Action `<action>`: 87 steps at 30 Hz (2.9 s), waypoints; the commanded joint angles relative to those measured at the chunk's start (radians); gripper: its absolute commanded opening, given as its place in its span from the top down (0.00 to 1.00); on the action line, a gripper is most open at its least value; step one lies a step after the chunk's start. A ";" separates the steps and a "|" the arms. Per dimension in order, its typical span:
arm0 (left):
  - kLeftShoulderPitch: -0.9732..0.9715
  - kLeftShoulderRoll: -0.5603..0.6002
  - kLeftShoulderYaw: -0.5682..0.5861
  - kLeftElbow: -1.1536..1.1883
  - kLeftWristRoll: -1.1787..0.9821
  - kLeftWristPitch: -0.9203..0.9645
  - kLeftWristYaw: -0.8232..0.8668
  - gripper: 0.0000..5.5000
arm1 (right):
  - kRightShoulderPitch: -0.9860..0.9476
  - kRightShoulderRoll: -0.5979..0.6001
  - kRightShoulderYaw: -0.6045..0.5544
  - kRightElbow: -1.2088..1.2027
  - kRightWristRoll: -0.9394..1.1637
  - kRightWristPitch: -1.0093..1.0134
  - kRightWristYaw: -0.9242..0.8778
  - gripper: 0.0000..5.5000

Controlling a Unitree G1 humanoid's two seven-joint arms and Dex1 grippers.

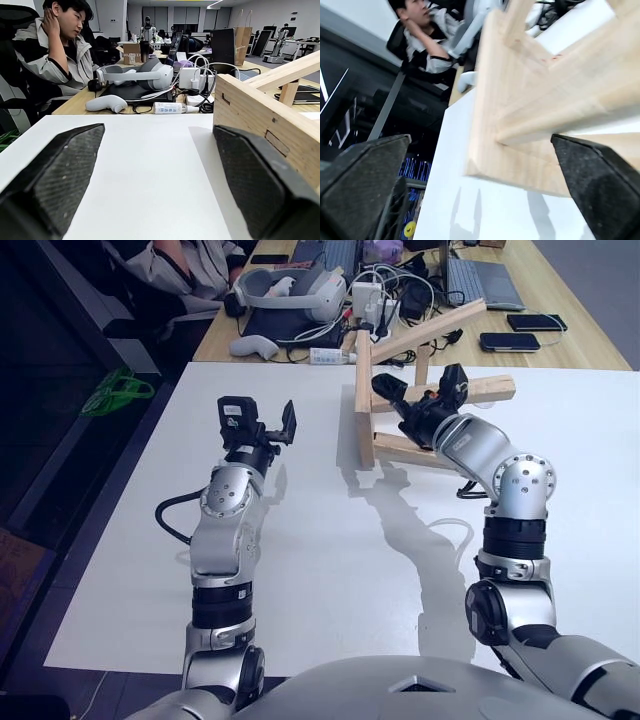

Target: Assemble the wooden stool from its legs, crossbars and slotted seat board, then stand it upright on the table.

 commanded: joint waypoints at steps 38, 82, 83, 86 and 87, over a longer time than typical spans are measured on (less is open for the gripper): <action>-0.035 -0.046 0.038 0.012 -0.038 0.045 0.046 0.26 | -0.311 -0.415 1.012 0.724 -1.899 -0.919 0.825 0.23; -0.054 -0.048 0.051 0.030 -0.048 0.039 0.047 0.26 | 0.012 -0.127 0.303 0.338 -1.360 -0.769 0.924 0.66; -0.049 -0.047 0.047 0.029 -0.045 0.038 0.045 0.26 | 0.026 -0.123 0.295 0.326 -1.345 -0.765 0.923 0.66; -0.043 -0.047 0.044 0.028 -0.042 0.039 0.044 0.26 | 0.050 -0.116 0.284 0.306 -1.319 -0.749 0.922 0.66; -0.043 -0.046 0.043 0.028 -0.043 0.040 0.044 0.26 | 0.052 -0.113 0.280 0.303 -1.312 -0.744 0.919 0.66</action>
